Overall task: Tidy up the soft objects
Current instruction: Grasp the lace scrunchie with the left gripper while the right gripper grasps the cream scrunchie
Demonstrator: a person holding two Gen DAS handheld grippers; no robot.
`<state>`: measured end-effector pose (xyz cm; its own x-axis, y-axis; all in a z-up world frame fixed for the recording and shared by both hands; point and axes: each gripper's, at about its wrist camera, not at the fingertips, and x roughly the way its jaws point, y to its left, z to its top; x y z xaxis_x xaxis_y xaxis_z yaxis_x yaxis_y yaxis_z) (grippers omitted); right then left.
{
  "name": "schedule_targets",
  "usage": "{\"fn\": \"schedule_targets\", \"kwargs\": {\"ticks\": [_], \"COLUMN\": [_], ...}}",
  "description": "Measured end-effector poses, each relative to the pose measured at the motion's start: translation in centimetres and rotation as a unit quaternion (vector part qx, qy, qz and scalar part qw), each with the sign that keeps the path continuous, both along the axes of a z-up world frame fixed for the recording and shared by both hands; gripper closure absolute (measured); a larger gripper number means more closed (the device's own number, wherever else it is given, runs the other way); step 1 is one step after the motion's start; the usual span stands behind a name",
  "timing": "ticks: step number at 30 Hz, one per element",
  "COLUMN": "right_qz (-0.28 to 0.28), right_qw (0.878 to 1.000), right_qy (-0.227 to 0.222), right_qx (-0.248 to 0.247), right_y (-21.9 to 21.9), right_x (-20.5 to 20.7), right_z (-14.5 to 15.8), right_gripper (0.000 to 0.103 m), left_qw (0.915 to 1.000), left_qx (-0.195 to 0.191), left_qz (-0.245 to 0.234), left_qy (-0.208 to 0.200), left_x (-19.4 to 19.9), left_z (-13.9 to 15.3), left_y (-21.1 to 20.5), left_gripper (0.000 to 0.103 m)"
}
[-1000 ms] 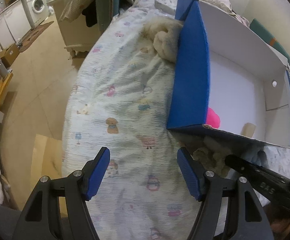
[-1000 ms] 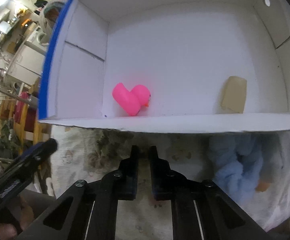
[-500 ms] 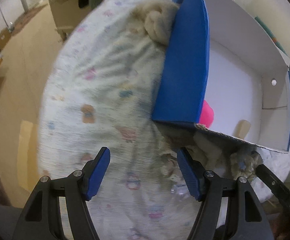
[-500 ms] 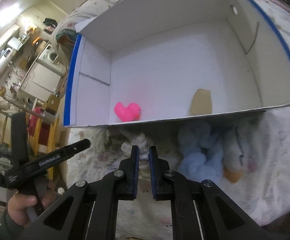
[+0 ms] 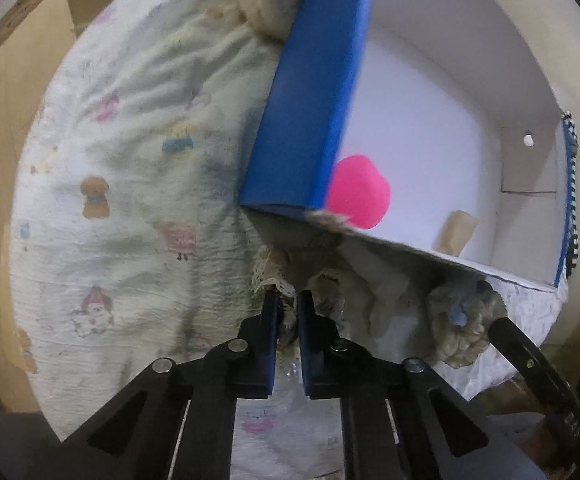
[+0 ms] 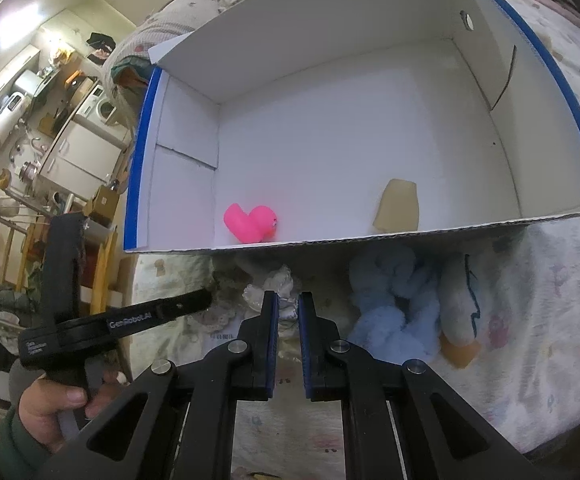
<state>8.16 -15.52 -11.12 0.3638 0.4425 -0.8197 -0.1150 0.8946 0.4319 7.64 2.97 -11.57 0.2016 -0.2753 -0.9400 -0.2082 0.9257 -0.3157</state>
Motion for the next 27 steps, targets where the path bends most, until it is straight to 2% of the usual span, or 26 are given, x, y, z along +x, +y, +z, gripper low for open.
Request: {"fn": "schedule_targets", "kwargs": {"ticks": [7,12,16,20,27], "right_qz": [-0.006,0.001,0.006,0.003,-0.02], "right_qw": [1.0,1.0,1.0,1.0,0.998], "right_qy": [0.005,-0.001,0.001,-0.015,-0.052], "right_qx": [0.005,-0.006,-0.013,-0.006,0.029], "right_y": [0.1,0.3,0.3,-0.4,-2.7], "right_x": [-0.1,-0.7,-1.7,-2.6,-4.1], "right_z": [-0.1,0.2,0.3,1.6,4.9], "right_gripper": [0.091,0.091,0.091,0.091,0.091], "left_qw": [0.9984,0.9923,0.9905,0.9892,0.978], "left_qx": [0.023,0.077,0.084,0.09,0.115], "left_qz": [-0.022,-0.038,-0.036,-0.031,-0.042], "left_qy": [-0.046,-0.09,-0.103,-0.112,-0.169], "left_x": [-2.0,-4.1,-5.6,-6.4,-6.6], "left_z": [2.7,4.9,6.1,7.9,13.8], "left_y": [-0.1,-0.2,0.4,-0.1,-1.7], "left_gripper": [0.095,0.095,0.096,0.096,0.096]}}
